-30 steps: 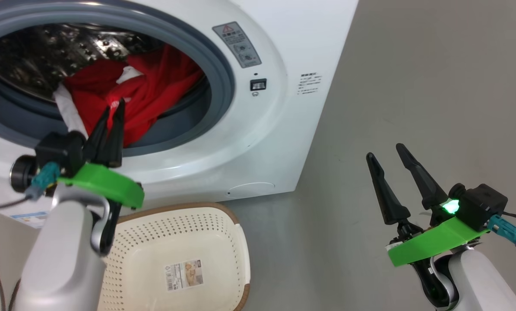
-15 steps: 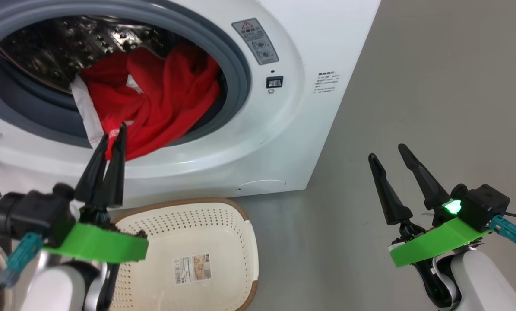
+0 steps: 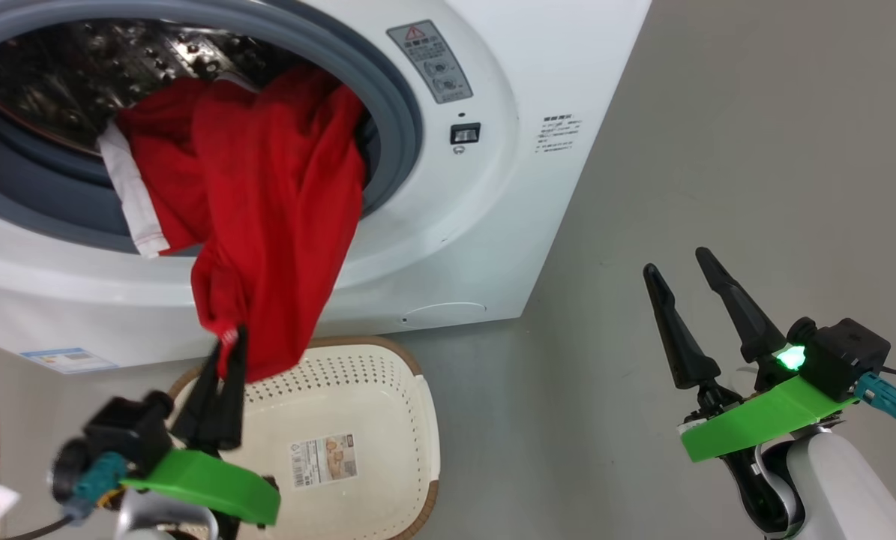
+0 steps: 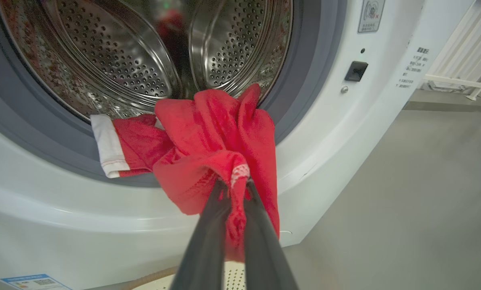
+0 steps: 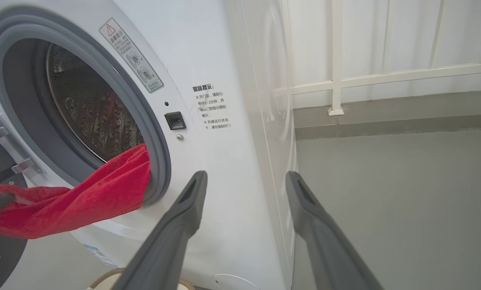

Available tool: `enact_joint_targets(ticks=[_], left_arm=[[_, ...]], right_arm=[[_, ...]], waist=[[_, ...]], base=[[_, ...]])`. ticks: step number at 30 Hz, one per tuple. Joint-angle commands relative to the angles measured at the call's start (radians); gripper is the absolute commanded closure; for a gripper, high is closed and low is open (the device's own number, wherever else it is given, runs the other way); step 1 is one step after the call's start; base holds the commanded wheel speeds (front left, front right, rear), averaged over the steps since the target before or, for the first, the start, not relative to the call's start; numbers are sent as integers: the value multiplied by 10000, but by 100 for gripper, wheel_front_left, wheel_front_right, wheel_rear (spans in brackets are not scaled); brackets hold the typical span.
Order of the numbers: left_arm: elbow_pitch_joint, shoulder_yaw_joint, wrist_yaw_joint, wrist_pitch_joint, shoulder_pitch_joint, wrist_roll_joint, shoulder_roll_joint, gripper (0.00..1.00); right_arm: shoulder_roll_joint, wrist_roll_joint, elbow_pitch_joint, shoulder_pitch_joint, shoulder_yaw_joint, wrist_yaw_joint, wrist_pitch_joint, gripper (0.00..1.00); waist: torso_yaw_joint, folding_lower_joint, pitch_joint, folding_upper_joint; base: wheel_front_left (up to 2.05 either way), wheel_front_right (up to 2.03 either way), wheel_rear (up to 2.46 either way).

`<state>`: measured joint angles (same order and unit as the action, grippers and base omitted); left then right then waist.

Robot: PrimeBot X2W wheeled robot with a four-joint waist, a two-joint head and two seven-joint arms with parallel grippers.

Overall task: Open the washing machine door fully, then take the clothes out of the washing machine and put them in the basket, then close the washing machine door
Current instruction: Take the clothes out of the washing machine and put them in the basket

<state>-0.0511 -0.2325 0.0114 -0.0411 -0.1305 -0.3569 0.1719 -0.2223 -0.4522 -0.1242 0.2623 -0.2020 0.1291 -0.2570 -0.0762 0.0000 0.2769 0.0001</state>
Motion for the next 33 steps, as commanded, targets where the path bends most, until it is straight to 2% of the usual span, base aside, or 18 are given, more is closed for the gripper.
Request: enact_joint_targets(ticks=[1,17,27,33], left_arm=[[189,245,-102,-139,-102,-35,90,100],[7782,-269,-1010,-1613,-2116,-205,-335,100],[10729,-206,-1216,-2129,-3178,-435,-558,100],[11715,-146,-1300,-2189,-3588,-579,-602,100]], right_arm=[[-71,-169,261,54,-151,16,-48,0],[20,-162,236,251,-189,16,-48,0],[9,-152,236,327,-207,16,-48,0],[-5,-161,211,409,-263,16,-48,0]], waist=[[-62,0,45,-1],[-540,0,533,-1],[-689,0,761,-1],[-718,0,843,-1]], base=[[0,0,0],[0,0,0],[0,0,0],[0,0,0]])
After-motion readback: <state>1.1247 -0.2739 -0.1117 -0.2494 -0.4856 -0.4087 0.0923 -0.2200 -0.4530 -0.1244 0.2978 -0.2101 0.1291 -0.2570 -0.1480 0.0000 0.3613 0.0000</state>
